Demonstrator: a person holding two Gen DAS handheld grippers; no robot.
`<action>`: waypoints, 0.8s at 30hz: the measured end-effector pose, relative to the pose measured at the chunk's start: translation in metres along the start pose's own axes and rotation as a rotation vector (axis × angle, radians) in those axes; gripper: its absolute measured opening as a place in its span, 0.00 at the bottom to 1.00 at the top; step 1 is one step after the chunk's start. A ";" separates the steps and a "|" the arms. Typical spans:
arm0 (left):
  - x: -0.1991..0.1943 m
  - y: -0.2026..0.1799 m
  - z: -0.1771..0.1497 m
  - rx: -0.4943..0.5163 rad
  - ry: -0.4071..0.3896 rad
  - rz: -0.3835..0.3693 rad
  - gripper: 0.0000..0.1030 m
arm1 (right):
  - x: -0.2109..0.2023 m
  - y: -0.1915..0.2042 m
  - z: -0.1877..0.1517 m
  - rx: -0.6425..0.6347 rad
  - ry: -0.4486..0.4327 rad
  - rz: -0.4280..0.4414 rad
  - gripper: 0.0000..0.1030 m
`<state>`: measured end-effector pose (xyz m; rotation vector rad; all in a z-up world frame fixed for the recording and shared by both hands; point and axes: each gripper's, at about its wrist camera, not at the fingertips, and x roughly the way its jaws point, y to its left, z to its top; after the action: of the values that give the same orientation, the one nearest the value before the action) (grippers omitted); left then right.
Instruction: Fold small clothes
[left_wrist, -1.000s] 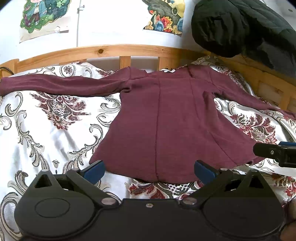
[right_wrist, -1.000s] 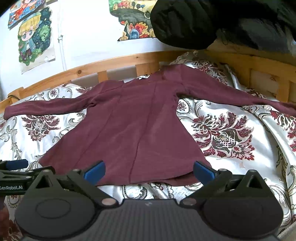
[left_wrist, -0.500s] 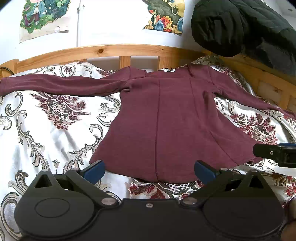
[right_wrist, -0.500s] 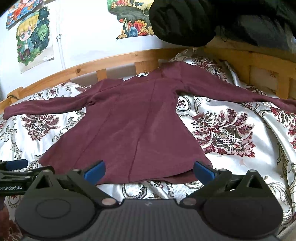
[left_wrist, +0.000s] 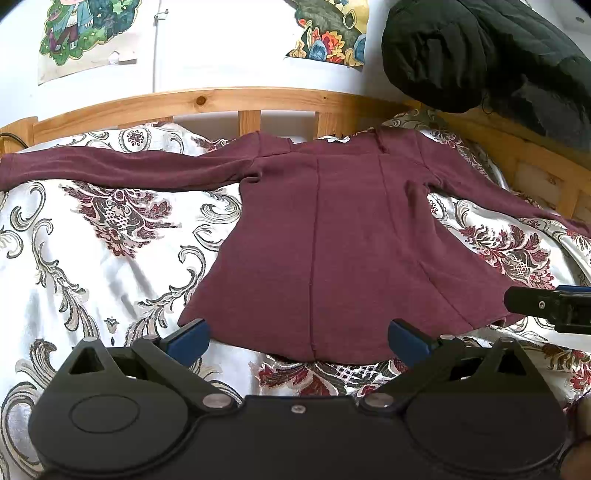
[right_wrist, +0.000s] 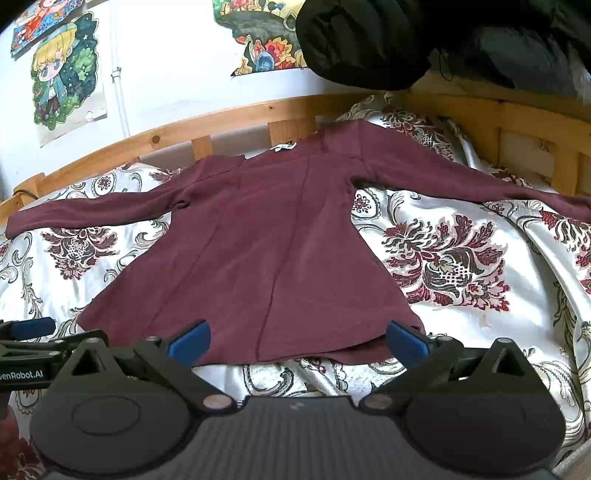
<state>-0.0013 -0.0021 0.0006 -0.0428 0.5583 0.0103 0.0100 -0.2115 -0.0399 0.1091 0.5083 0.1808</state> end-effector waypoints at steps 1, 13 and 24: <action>0.000 0.000 0.000 0.000 0.000 0.000 0.99 | 0.000 0.000 0.000 0.000 0.000 0.000 1.00; 0.000 0.000 0.000 0.000 0.001 -0.001 0.99 | 0.002 0.000 -0.001 0.004 0.009 0.001 1.00; 0.008 -0.001 0.000 -0.001 0.028 -0.005 0.99 | 0.005 -0.008 0.001 0.049 0.038 -0.005 1.00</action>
<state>0.0053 -0.0028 -0.0030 -0.0455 0.5863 0.0056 0.0157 -0.2185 -0.0425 0.1528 0.5508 0.1661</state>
